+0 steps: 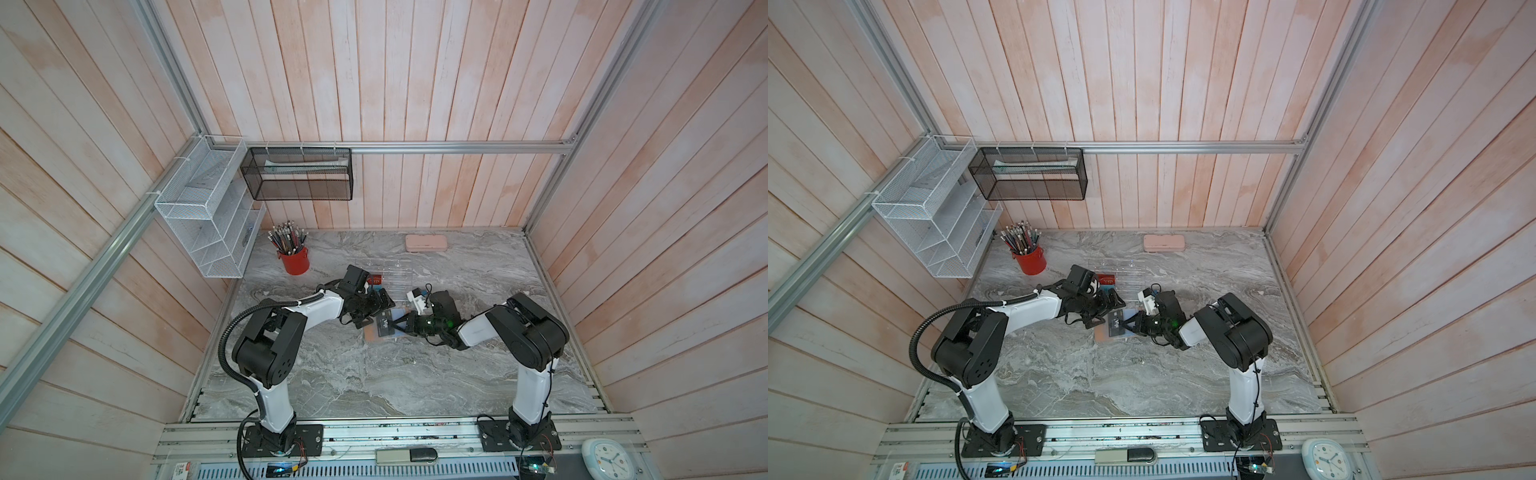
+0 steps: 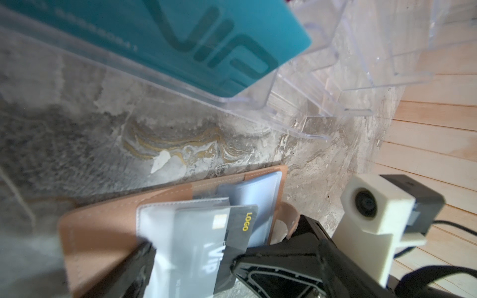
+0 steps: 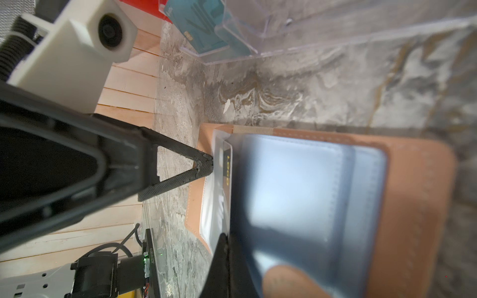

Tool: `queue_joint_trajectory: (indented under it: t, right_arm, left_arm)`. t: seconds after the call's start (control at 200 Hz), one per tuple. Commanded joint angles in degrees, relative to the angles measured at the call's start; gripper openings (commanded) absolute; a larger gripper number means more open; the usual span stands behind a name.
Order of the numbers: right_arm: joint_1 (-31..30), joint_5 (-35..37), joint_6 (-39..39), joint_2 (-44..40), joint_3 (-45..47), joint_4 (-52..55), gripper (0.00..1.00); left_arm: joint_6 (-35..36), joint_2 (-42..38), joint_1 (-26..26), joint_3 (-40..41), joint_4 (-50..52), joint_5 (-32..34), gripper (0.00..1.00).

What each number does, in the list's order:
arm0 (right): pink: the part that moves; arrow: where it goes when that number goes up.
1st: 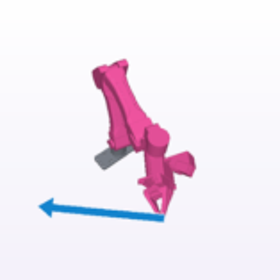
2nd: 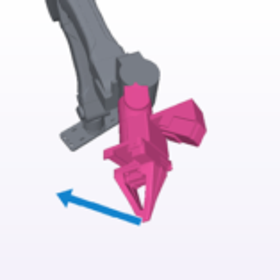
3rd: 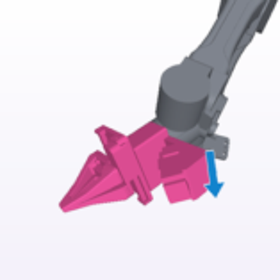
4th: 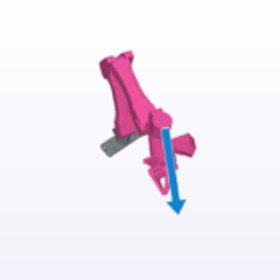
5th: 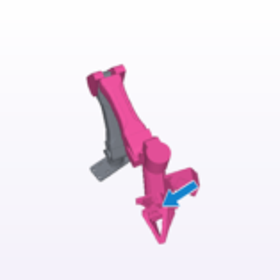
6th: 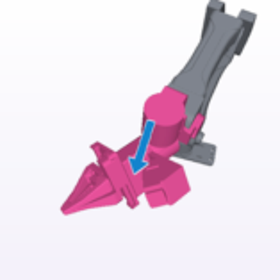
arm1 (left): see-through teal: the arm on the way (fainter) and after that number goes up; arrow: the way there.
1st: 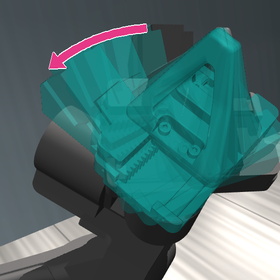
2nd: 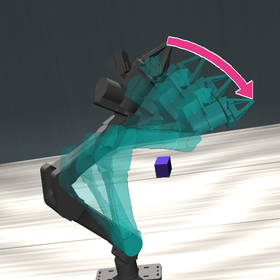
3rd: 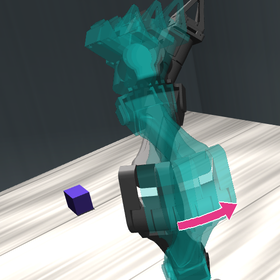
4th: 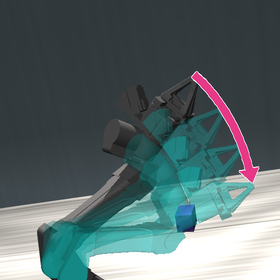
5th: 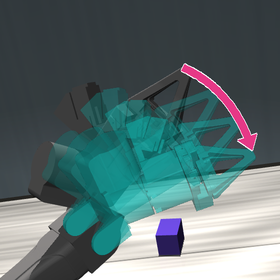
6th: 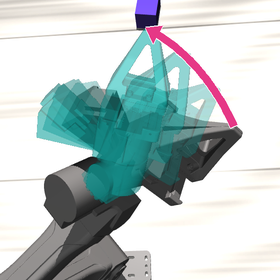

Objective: Take the credit cards out of the card holder
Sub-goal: Take out the credit card from the card slot.

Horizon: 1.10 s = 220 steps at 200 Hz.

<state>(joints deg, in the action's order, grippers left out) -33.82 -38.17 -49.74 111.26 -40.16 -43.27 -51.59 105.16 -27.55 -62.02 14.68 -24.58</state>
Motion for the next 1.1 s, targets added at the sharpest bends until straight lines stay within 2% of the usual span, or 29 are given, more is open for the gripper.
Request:
queue_joint_trajectory:
  t: [0.0, 1.095]
  right_arm:
    - [0.90, -0.33, 1.57, -1.22, 0.96, 0.75, 0.00]
    - [2.73, -1.03, 6.70, -8.92, 2.11, 7.62, 0.00]
  left_arm:
    - [1.94, 4.82, -0.04, 3.75, 5.71, 6.22, 1.00]
    - [2.43, 0.83, 0.95, 1.24, 6.24, 3.65, 1.00]
